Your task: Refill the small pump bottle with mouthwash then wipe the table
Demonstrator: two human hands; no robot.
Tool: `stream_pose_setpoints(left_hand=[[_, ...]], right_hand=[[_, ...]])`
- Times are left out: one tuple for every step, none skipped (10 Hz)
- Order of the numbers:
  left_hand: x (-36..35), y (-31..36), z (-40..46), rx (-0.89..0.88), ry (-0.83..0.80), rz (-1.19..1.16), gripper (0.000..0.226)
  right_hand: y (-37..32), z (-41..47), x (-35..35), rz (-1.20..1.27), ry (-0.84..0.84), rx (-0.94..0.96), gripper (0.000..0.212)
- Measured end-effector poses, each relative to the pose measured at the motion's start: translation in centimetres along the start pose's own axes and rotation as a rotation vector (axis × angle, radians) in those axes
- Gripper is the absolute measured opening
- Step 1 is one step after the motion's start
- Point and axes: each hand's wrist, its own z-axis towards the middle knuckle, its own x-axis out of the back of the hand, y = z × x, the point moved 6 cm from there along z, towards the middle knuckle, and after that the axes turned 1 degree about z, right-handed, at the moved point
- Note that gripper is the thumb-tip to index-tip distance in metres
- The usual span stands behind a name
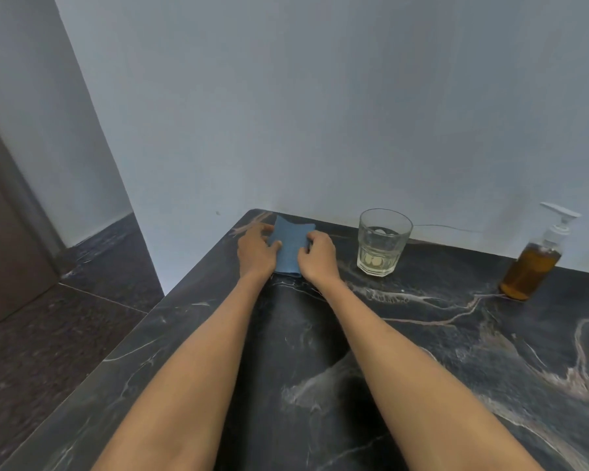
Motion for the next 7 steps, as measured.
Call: stream_pose_setpoints(left_hand=[[-0.6, -0.7, 0.3, -0.068, -0.008, 0.089, 0.033], [-0.4, -1.0, 0.4, -0.105, 0.058, 0.154, 0.031], [0.0, -0.8, 0.2, -0.098, 0.096, 0.214, 0.028], [0.3, -0.6, -1.0, -0.088, 0.1, 0.324, 0.028], [0.4, -0.4, -3.0, -0.083, 0.044, 0.339, 0.041], [1.3, 0.6, -5.9, -0.146, 0.027, 0.363, 0.055], [1.5, 2.0, -9.0, -0.183, -0.047, 0.487, 0.061]], right_hand=[[0.1, -0.1, -0.9, -0.197, -0.035, 0.078, 0.022], [0.2, -0.7, -1.7, -0.346, -0.053, 0.108, 0.028], [-0.1, -0.9, -1.9, -0.41, -0.102, 0.096, 0.032], [-0.6, -1.7, -1.7, -0.385, -0.167, 0.093, 0.047], [-1.1, -3.4, -0.5, -0.308, -0.195, 0.104, 0.05], [-1.3, -5.6, 1.8, -0.15, -0.155, 0.066, 0.046], [-1.2, -8.0, 4.3, -0.051, -0.127, 0.02, 0.042]])
